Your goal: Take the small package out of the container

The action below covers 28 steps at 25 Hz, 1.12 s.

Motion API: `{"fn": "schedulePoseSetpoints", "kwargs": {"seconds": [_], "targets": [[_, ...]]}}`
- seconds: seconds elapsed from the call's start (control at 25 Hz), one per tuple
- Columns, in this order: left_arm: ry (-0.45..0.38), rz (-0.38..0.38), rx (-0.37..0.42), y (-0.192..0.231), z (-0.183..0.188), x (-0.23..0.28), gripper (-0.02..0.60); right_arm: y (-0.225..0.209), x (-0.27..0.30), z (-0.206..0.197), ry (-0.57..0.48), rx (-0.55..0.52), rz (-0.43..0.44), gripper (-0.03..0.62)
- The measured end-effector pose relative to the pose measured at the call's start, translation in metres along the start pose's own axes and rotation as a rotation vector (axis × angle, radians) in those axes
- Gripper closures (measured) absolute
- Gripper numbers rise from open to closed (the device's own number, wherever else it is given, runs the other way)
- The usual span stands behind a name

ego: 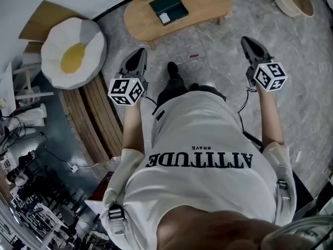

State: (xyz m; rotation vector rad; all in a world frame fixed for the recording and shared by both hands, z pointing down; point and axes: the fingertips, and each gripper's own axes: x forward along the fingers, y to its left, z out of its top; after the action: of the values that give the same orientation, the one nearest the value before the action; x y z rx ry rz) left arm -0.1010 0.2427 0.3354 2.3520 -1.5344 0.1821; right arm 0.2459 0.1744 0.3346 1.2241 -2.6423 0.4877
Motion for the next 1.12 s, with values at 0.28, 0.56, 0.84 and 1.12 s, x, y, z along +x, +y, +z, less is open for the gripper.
{"fn": "schedulePoseSetpoints", "kwargs": {"seconds": [0.28, 0.56, 0.84, 1.12], "targets": [[0.005, -0.017, -0.011, 0.023, 0.0, 0.029, 0.558, -0.007, 0.028, -0.001, 0.027, -0.009, -0.007, 0.572], [0.022, -0.048, -0.024, 0.063, 0.011, 0.07, 0.558, -0.018, 0.075, 0.012, 0.056, -0.016, -0.029, 0.572], [0.047, -0.061, -0.014, 0.116, 0.024, 0.114, 0.558, -0.028, 0.133, 0.024, 0.079, -0.002, -0.042, 0.572], [0.077, -0.089, -0.014, 0.176, 0.039, 0.155, 0.558, -0.024, 0.201, 0.043, 0.098, -0.001, -0.047, 0.572]]}}
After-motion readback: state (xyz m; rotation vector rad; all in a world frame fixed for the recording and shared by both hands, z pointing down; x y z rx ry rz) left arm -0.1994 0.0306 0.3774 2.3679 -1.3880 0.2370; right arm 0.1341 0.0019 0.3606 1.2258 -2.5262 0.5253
